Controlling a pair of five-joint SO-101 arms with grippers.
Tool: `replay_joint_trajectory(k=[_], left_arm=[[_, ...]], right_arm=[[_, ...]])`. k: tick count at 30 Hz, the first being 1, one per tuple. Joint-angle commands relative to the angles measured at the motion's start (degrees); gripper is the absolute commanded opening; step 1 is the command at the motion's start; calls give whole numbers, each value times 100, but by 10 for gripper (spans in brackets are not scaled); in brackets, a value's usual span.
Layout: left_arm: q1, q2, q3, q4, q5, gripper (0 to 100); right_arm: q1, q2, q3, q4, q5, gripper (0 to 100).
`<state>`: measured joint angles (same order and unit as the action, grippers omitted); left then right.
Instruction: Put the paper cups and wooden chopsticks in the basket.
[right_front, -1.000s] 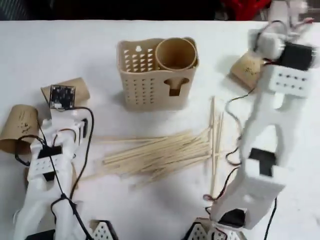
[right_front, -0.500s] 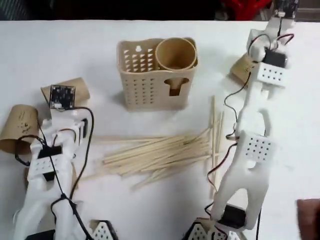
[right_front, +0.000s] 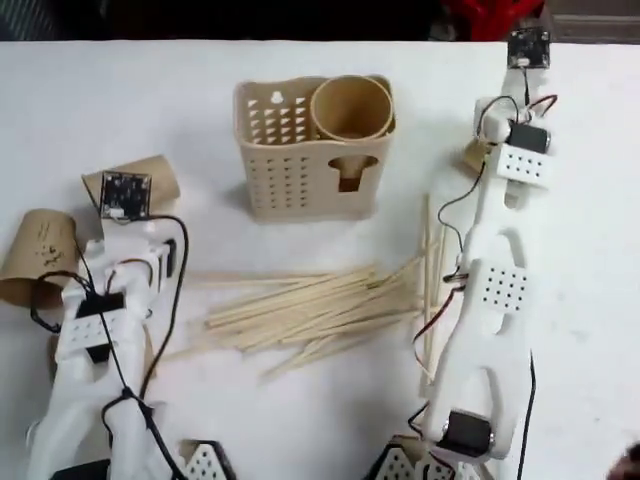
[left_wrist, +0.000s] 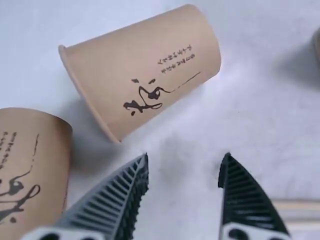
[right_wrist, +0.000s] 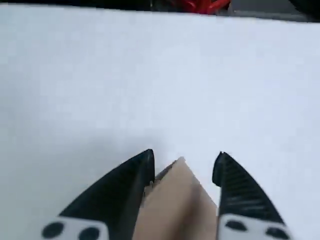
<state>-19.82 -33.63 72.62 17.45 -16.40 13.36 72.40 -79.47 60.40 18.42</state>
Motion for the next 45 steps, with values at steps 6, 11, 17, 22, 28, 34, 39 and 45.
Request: replay_joint_trajectory(k=[6, 11, 17, 22, 28, 34, 39, 45], left_arm=[[119, -163, -35, -132, -79, 252], [119, -163, -35, -132, -79, 252], [119, -163, -35, -132, -79, 252], [119, -163, -35, -132, -79, 252], [119, -163, -35, -132, -79, 252], [119, -163, -35, -132, -79, 252], [119, -163, -35, -132, -79, 252], [119, -163, -35, -132, -79, 252]], right_arm=[[198, -312, -1222, 3152, 1029, 147], [444, -356, -1565, 3820, 1644, 19], [1015, -418, -1609, 3829, 1644, 15], [1332, -998, -1503, 3873, 1644, 15], [1684, -2387, 580, 3855, 1688, 15], [2097, -3565, 2954, 3837, 2356, 16], [2853, -3741, 4009, 3284, 2602, 16], [3407, -3749, 4782, 2756, 2787, 17]])
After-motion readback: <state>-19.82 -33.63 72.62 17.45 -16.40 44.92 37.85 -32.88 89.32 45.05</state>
